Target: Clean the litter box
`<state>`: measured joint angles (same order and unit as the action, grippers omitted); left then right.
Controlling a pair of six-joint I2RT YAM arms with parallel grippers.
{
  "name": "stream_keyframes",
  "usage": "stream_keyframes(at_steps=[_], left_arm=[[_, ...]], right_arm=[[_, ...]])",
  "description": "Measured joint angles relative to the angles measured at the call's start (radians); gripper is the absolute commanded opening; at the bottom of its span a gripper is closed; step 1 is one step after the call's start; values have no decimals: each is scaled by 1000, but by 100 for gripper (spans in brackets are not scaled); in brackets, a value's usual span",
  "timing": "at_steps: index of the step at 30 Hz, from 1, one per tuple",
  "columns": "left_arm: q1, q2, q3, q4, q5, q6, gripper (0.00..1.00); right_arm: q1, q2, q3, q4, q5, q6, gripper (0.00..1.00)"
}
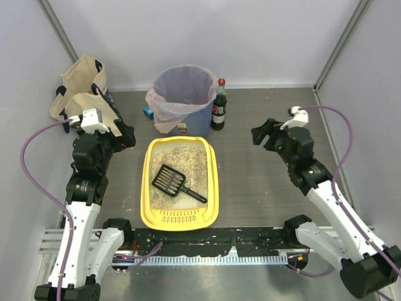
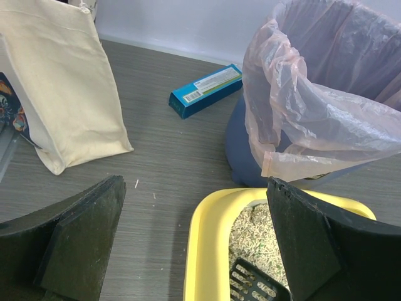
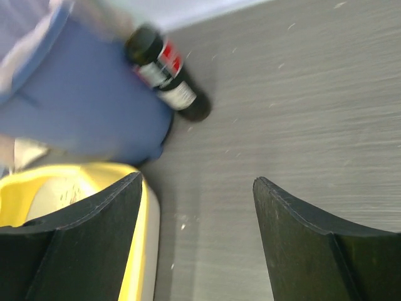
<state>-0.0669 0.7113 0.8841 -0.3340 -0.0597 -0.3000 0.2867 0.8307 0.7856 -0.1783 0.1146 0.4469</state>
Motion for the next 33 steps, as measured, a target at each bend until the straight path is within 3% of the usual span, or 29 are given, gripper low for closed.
stream_keyframes(at_steps=[8,17,24,33], left_arm=[[0,9,0,0,-7,20,100],[-3,32,-6,0,5,20,100],[-3,37,-7,0,24,20,100],[-7,39,-10,0,35,20,100]], right_arm=[[374,184,88,-13,71,-2,70],[772,459,242,54,143,-95,74],[886,723,377,12,142,-191,73],[896,899,393,-61,105,-220,69]])
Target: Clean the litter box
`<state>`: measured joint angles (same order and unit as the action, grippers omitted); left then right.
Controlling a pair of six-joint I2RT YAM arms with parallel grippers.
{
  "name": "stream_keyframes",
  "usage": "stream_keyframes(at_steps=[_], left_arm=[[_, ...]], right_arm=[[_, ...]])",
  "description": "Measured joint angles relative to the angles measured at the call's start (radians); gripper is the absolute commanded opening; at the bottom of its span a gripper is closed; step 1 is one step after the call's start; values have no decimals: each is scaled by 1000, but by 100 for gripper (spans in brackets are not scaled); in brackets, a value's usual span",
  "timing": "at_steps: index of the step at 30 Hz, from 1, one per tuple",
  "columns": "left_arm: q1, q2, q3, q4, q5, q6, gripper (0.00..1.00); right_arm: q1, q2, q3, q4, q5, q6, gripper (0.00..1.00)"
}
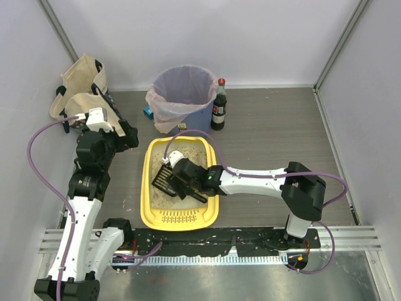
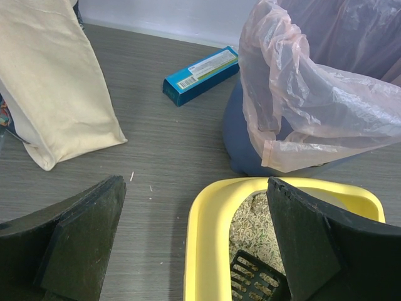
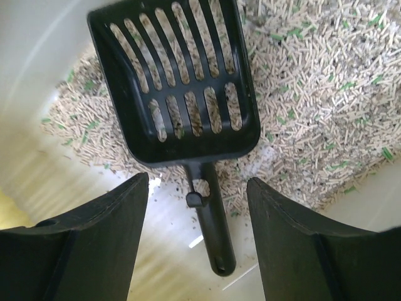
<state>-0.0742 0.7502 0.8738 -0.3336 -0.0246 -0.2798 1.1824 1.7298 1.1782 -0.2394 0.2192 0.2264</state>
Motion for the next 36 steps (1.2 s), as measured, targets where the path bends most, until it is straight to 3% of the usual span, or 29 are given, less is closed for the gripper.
stream_keyframes(at_steps=[16,36], left_arm=[[-2,15,-1,1,48,2,99],[-4,9,-7,8,124,23,100]], right_arm=[[47,51,-43,-57,8,-42,63],[50,70,-98,-95,253,-111,54]])
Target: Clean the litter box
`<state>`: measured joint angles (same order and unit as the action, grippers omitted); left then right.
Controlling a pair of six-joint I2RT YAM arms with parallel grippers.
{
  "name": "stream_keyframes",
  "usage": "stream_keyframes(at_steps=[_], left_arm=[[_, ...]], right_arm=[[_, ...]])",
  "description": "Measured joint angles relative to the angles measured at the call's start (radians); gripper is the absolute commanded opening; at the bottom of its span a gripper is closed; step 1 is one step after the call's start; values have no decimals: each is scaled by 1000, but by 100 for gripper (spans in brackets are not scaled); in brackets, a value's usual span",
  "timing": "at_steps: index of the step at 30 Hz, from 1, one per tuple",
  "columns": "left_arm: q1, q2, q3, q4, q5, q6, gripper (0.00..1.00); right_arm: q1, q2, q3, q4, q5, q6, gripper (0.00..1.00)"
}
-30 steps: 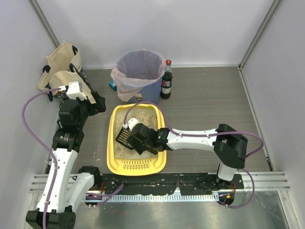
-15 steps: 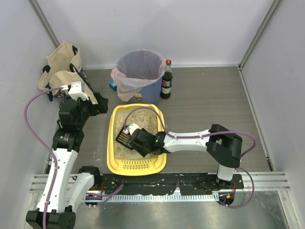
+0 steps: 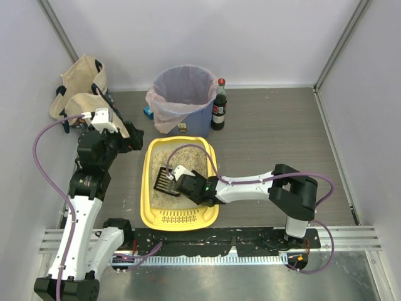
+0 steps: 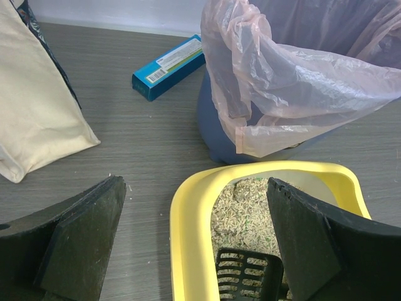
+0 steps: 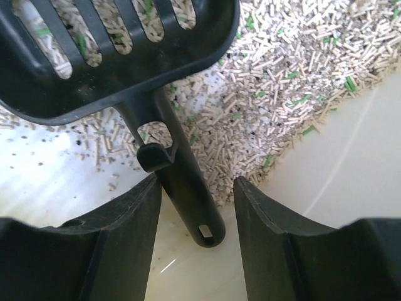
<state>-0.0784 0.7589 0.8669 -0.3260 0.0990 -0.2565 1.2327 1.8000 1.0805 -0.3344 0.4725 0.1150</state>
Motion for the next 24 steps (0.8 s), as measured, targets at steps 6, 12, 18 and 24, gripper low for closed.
stream_keyframes(at_steps=[6,12,18,24], left_arm=[[-1,-5,0,0,0,0,100],[-6,-11,-2,1,0,0,100],[-7,-12,-3,0,0,0,100],[-8,-14,-6,1,0,0,100]], right_arm=[[-8,-16,-36,37,20,-24,54],[-58,-66,-101,60,21,-48,54],[-87,-79,-110,63,9,-58,64],[-88,-93,-127,105,-32,-108,67]])
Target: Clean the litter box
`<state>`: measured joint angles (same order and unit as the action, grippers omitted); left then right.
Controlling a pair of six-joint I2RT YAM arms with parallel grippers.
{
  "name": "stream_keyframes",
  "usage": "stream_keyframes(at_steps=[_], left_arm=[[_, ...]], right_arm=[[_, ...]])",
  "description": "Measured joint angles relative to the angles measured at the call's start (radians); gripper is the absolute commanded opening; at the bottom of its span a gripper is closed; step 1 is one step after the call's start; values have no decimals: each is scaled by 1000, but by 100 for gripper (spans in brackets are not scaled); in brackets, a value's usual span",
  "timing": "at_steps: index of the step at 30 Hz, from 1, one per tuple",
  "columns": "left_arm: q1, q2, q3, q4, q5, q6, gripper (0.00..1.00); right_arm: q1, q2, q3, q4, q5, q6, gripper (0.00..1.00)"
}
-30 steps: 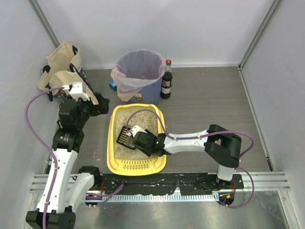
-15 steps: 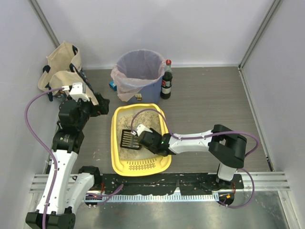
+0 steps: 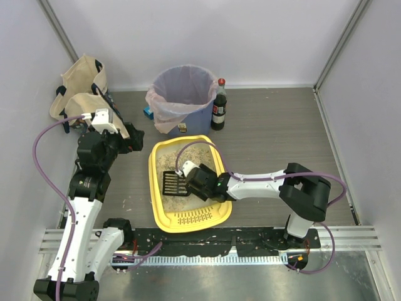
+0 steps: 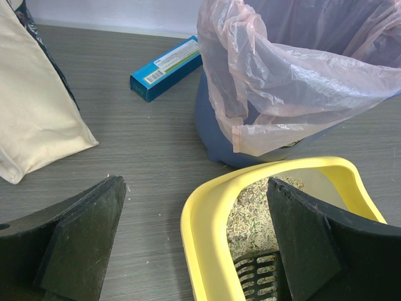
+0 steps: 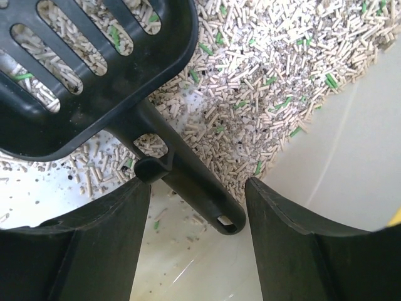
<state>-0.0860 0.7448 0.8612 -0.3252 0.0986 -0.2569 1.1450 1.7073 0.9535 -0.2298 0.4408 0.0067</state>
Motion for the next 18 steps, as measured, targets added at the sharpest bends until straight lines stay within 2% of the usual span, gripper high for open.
stream_keyframes(at_steps=[4,5,8,18], left_arm=[[-1,0,0,0,0,0,100],[-2,0,0,0,0,0,100],[-3,-1,0,0,-1,0,100],[-10,-3,0,0,-3,3,100]], right_arm=[[-2,-14,-23,35,-35,-52,62],[-2,-14,-23,39,-47,-63,57],[-4,-14,-31,59,-71,-89,50],[-11,-12,-37,87,-127,-115,46]])
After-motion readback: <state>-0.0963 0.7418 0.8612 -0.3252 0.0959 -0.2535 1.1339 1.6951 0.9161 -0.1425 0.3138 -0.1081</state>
